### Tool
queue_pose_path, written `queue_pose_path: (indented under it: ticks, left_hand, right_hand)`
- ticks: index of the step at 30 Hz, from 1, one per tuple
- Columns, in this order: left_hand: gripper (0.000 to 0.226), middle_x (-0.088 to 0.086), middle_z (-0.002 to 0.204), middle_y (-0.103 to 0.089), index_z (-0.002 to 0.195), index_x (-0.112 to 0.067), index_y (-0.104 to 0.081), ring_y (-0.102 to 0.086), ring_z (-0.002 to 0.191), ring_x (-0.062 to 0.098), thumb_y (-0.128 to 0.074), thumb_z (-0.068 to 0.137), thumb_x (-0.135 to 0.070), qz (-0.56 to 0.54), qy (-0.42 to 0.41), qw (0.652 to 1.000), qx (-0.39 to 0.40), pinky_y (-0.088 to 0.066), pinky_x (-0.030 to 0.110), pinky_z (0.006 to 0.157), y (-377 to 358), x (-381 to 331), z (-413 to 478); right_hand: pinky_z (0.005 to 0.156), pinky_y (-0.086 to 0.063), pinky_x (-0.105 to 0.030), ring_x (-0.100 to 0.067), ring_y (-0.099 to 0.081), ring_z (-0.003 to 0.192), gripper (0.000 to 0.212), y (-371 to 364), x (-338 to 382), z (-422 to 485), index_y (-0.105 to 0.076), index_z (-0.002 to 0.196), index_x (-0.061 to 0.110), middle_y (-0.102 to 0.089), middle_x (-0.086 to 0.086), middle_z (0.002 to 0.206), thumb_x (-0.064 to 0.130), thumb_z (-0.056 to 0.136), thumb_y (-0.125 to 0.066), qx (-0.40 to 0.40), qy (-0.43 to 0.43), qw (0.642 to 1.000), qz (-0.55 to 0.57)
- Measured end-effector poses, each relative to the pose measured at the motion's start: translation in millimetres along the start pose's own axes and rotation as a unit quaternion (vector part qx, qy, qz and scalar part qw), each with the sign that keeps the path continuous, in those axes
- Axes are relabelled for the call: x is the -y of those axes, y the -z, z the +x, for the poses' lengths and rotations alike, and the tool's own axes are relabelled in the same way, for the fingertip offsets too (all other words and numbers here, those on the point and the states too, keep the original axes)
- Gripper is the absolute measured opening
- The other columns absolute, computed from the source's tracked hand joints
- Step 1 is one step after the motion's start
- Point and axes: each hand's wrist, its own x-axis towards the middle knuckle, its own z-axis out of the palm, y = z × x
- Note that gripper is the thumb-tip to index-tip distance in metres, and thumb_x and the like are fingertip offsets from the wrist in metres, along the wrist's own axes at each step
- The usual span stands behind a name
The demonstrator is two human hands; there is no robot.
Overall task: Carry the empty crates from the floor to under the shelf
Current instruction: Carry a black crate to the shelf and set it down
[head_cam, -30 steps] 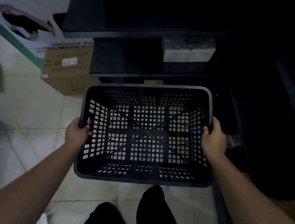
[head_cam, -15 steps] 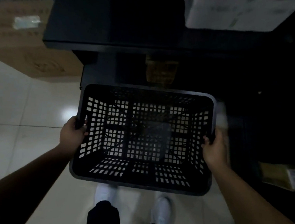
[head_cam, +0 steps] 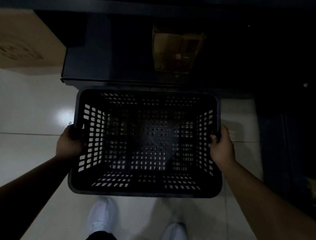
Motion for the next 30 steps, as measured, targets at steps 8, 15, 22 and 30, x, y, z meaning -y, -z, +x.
queue_pose_path:
  ticks: [8,15,22,30]
  left_hand:
    - [0.021,0.007,0.104,-0.07,0.111,-0.021,-0.062,-0.068,0.1,0.042,-0.061,0.09,-0.021,-0.006,-0.023,0.998,0.061,-0.053,0.041,0.076,11,-4,10]
    - [0.087,0.013,0.147,-0.053,0.15,-0.016,-0.043,-0.047,0.134,0.033,-0.076,0.075,-0.045,0.144,-0.204,0.968,0.041,-0.038,0.045,0.105,64,-92,-63]
    - [0.075,-0.001,0.137,-0.055,0.149,-0.03,-0.043,-0.038,0.115,-0.009,-0.077,0.083,-0.043,0.071,-0.365,0.925,0.071,-0.035,0.028,0.095,125,-218,-170]
    - [0.07,-0.009,0.148,-0.049,0.142,-0.058,-0.036,-0.047,0.132,0.008,-0.065,0.078,-0.065,0.055,-0.495,0.849,0.176,-0.037,0.029,0.101,188,-360,-285]
  right_hand:
    - [0.091,-0.046,-0.036,-0.035,-0.057,0.116,0.052,8,9,8,-0.038,0.148,0.022,-0.058,-0.011,0.135,0.005,0.098,-0.041,0.082,-0.014,0.996,-0.03]
    - [0.114,-0.032,-0.043,-0.031,-0.037,0.141,0.072,73,79,-56,-0.035,0.152,0.015,-0.038,-0.014,0.155,0.034,0.091,-0.068,0.038,0.099,0.992,-0.07]
    - [0.117,-0.026,-0.033,-0.022,-0.03,0.146,0.076,191,174,-169,-0.04,0.15,0.017,-0.032,-0.008,0.159,0.037,0.085,-0.075,-0.026,0.162,0.986,-0.009]
    - [0.114,-0.025,-0.03,-0.014,-0.025,0.145,0.076,348,232,-308,-0.036,0.151,0.029,-0.03,0.006,0.159,0.049,0.086,-0.069,-0.162,0.149,0.975,0.035]
